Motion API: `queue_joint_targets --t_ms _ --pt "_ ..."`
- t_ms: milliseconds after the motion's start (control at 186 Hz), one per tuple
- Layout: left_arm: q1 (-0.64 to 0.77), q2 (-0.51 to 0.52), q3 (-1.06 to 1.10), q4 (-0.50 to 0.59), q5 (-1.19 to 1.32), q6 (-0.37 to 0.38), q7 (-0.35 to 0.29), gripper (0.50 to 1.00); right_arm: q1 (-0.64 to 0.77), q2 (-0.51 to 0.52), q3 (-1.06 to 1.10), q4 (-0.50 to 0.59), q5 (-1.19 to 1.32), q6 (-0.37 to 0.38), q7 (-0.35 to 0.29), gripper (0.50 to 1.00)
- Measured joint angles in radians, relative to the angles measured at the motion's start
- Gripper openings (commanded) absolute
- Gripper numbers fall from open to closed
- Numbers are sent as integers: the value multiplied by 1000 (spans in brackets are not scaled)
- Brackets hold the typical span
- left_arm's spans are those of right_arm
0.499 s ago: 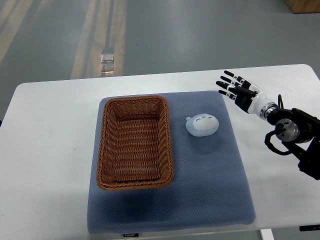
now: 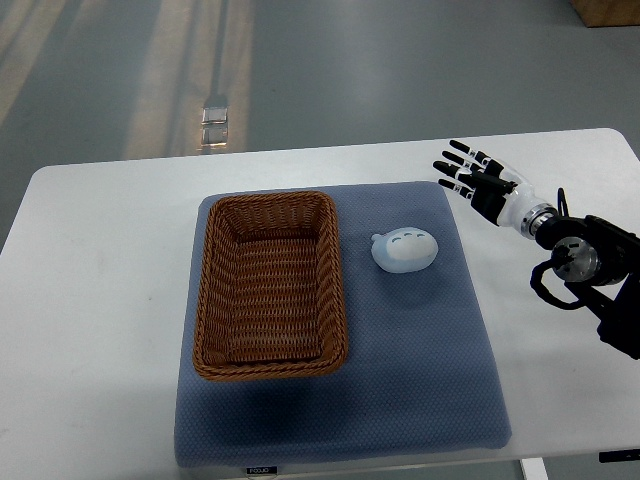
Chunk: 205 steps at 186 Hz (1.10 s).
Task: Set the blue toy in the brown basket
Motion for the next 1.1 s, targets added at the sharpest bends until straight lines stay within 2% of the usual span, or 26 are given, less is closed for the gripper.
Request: queue_joint_targets --t_ms 333,730,1100 --pt "0 0 0 0 0 0 0 1000 6 -3 -3 0 -7 2 0 909" --pt "0 0 0 0 0 0 0 1000 16 -3 0 2 -150 6 -1 909" --pt "-1 0 0 0 0 0 0 1000 95 -21 -3 3 -427 99 -1 907"
